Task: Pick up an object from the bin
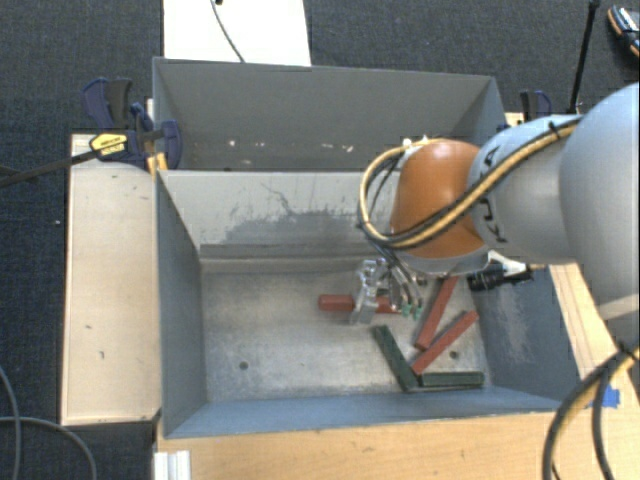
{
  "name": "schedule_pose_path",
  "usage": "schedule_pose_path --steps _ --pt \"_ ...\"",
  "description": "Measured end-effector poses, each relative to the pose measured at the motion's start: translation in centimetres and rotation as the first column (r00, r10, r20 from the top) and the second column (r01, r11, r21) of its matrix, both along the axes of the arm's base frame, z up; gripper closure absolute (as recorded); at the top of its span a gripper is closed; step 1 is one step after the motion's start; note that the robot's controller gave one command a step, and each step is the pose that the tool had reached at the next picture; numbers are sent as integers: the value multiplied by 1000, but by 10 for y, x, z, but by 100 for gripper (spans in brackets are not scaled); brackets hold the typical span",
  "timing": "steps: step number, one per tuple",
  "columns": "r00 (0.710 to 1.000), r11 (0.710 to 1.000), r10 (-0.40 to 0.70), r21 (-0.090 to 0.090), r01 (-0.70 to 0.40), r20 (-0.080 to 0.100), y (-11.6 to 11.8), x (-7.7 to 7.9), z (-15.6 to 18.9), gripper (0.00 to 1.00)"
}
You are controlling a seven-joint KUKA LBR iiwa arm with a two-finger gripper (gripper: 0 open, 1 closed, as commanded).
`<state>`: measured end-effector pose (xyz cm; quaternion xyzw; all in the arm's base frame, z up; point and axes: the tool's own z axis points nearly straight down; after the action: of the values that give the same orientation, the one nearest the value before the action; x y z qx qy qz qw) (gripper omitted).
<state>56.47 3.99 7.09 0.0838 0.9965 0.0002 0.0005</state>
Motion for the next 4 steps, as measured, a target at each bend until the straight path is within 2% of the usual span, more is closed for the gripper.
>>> schedule_pose_path --steps 2,4 --pt "1000 1000 -1 0 1 -1 0 -1 2 100" --pt "1000 1000 -3 0 3 -4 0 -1 25 100"
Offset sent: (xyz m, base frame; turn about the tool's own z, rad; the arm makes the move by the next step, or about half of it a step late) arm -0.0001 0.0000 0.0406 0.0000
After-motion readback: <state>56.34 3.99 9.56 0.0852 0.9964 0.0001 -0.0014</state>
